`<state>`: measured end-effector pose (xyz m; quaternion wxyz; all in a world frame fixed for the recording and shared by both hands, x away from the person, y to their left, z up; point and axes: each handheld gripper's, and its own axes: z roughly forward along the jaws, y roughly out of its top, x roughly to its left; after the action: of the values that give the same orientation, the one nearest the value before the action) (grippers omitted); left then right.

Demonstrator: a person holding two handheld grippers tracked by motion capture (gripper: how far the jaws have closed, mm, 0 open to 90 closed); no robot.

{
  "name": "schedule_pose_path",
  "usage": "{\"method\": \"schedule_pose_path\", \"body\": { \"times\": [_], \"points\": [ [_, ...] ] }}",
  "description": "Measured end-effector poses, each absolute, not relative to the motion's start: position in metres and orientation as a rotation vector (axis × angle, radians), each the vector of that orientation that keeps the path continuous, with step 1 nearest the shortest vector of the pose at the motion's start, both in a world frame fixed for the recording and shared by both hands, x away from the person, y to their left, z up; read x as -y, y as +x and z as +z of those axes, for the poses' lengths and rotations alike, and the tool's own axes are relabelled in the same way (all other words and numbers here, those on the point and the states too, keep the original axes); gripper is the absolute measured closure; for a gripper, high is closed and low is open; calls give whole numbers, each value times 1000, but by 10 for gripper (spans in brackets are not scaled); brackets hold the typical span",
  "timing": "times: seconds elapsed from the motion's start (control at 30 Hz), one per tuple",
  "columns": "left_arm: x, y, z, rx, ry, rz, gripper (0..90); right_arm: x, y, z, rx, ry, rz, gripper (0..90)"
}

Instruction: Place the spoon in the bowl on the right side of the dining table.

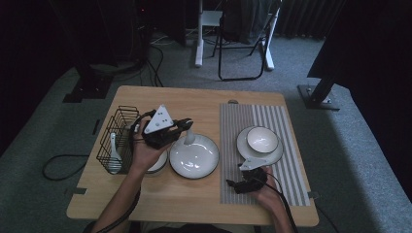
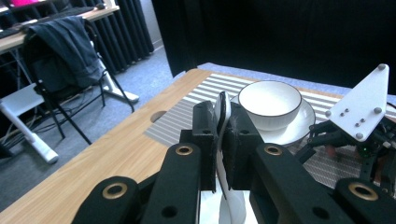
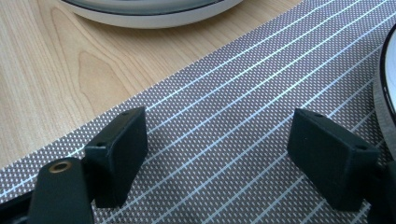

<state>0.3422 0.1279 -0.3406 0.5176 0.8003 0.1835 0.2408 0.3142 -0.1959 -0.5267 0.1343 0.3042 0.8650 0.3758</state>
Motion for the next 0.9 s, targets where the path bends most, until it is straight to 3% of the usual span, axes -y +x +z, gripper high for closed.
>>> {"method": "schedule_pose_path", "body": {
  "times": [0.9],
  "points": [
    [-87, 379, -351, -369, 1919, 466, 851, 196, 314, -527, -2508, 884, 1092, 196]
  ]
}}
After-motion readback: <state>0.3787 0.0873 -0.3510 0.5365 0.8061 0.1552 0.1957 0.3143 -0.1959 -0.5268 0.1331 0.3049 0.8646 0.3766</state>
